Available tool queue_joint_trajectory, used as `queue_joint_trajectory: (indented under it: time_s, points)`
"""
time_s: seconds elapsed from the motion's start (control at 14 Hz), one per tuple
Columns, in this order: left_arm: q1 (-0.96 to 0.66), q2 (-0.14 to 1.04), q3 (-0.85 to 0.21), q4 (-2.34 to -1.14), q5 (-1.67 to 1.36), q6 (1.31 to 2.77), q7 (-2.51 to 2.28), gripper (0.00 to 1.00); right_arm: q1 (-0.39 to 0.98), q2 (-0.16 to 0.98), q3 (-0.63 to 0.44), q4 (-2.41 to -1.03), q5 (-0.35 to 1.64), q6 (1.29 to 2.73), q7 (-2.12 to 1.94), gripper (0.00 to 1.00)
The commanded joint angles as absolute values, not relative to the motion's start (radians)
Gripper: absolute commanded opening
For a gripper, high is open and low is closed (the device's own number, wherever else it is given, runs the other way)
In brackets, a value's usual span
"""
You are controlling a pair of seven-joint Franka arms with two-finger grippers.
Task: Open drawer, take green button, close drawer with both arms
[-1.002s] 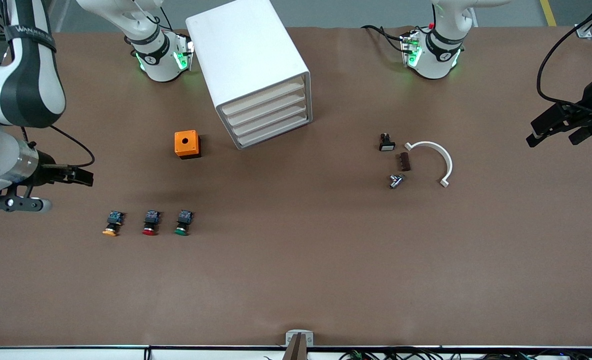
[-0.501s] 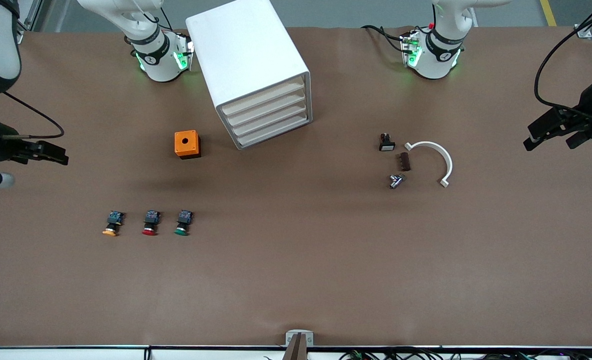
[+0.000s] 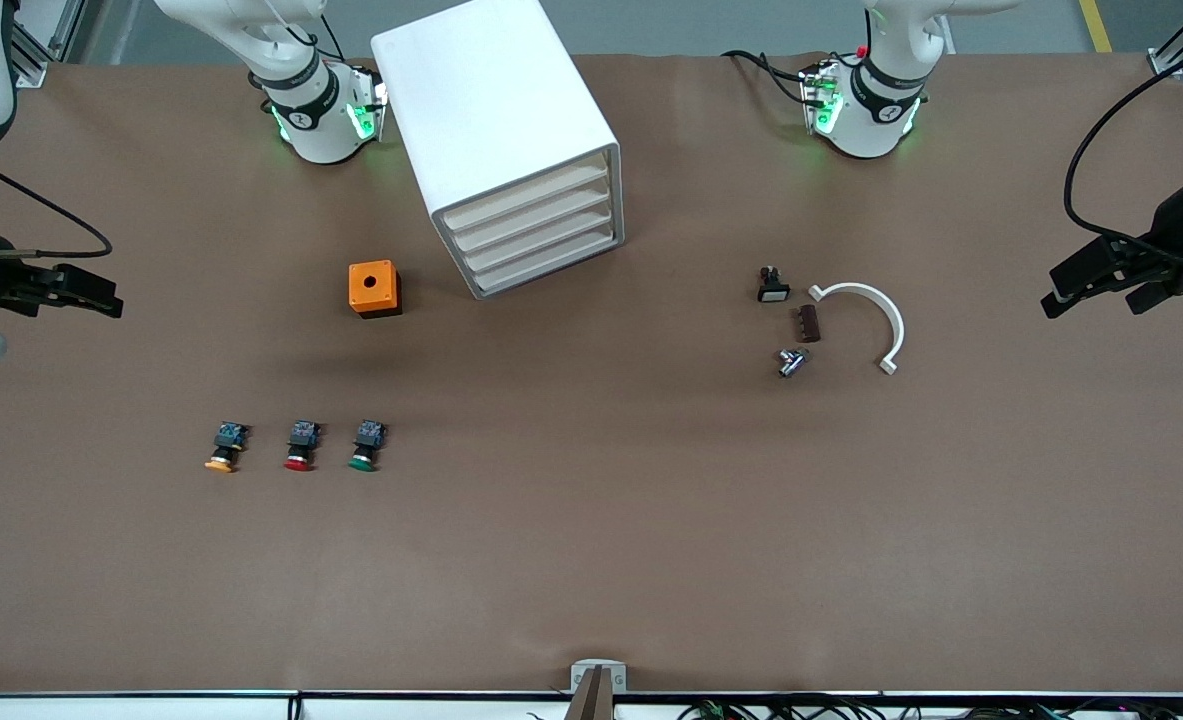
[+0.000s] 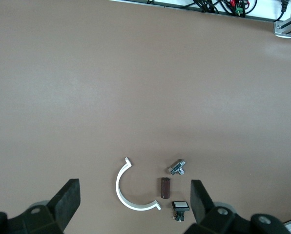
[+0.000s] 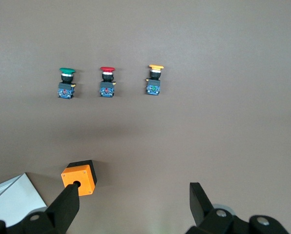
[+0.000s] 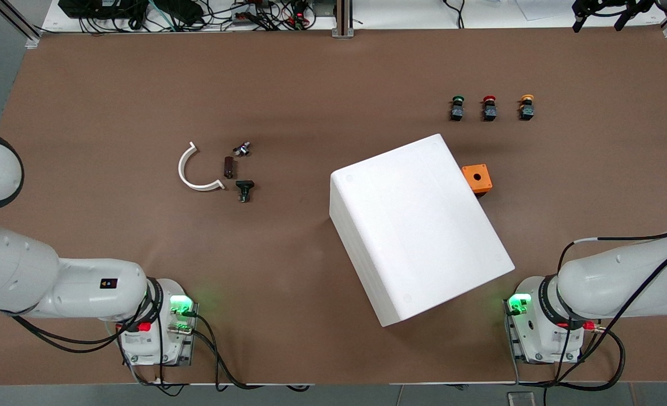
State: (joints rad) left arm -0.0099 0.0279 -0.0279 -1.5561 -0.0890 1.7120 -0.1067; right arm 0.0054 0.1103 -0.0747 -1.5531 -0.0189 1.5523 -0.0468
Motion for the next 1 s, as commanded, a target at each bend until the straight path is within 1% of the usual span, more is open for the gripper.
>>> queue_joint_trajectory:
  time_s: [0.0,0.36,0.57,0.93]
  points:
    - [-0.011,0.032,-0.031,-1.532,-0.06,1.69,-0.1,0.99,-0.009,0.11,-0.067,-1.54,-0.018,1.534,-0.058,1.0]
    - [-0.015,0.026,-0.032,-1.534,-0.058,1.69,-0.109,0.99,-0.009,0.112,-0.067,-1.54,-0.017,1.537,-0.046,1.0]
    - [-0.014,0.025,-0.034,-1.534,-0.058,1.681,-0.114,0.99,-0.003,0.11,-0.066,-1.539,-0.017,1.532,0.029,1.0]
    - [-0.014,0.023,-0.032,-1.534,-0.058,1.669,-0.114,0.99,-0.008,0.12,-0.066,-1.491,-0.018,1.528,0.028,1.0]
